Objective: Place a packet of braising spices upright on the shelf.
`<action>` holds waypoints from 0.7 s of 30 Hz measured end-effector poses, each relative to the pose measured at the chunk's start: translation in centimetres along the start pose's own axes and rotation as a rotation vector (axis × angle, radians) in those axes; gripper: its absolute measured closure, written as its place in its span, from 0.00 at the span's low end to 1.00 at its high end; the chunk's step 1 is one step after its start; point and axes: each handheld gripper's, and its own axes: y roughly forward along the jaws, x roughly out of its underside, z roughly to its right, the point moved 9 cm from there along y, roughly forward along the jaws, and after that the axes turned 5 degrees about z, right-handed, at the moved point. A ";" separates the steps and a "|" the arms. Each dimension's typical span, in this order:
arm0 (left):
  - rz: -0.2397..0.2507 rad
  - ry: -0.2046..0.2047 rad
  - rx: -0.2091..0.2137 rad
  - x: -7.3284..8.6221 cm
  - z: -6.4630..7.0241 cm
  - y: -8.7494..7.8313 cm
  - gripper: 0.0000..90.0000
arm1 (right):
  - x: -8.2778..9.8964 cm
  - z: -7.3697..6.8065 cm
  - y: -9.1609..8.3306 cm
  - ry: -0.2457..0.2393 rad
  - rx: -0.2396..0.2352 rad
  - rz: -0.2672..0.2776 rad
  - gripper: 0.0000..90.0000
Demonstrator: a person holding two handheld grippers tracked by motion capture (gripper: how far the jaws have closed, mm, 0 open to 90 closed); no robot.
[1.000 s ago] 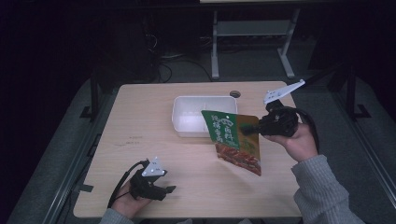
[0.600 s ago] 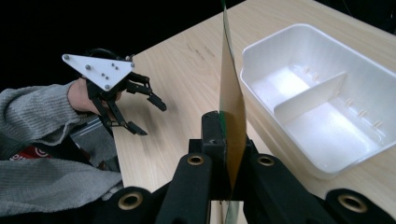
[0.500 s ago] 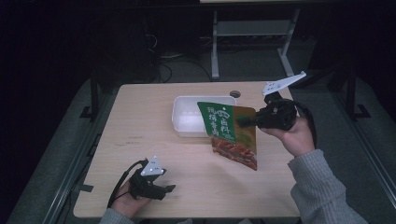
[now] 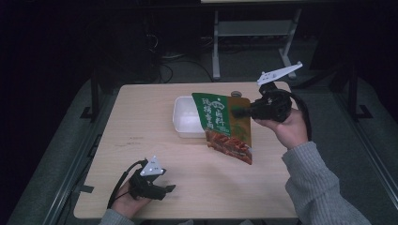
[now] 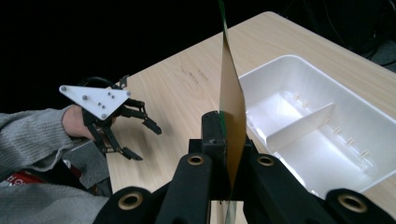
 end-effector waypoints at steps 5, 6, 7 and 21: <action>0.004 0.000 0.000 0.0 0.0 0.0 0.36 | -0.9 0.1 0.5 -0.005 0.018 0.005 1.00; 0.004 0.000 0.000 0.0 0.0 0.0 0.36 | -1.0 0.2 0.7 -0.004 0.021 0.004 1.00; 0.004 -0.001 0.000 0.0 -0.1 0.0 0.36 | -1.2 0.2 0.8 -0.003 0.023 0.005 1.00; 0.008 -0.007 -0.001 0.0 -0.2 -0.1 0.36 | -3.9 0.9 2.7 0.002 0.063 0.046 1.00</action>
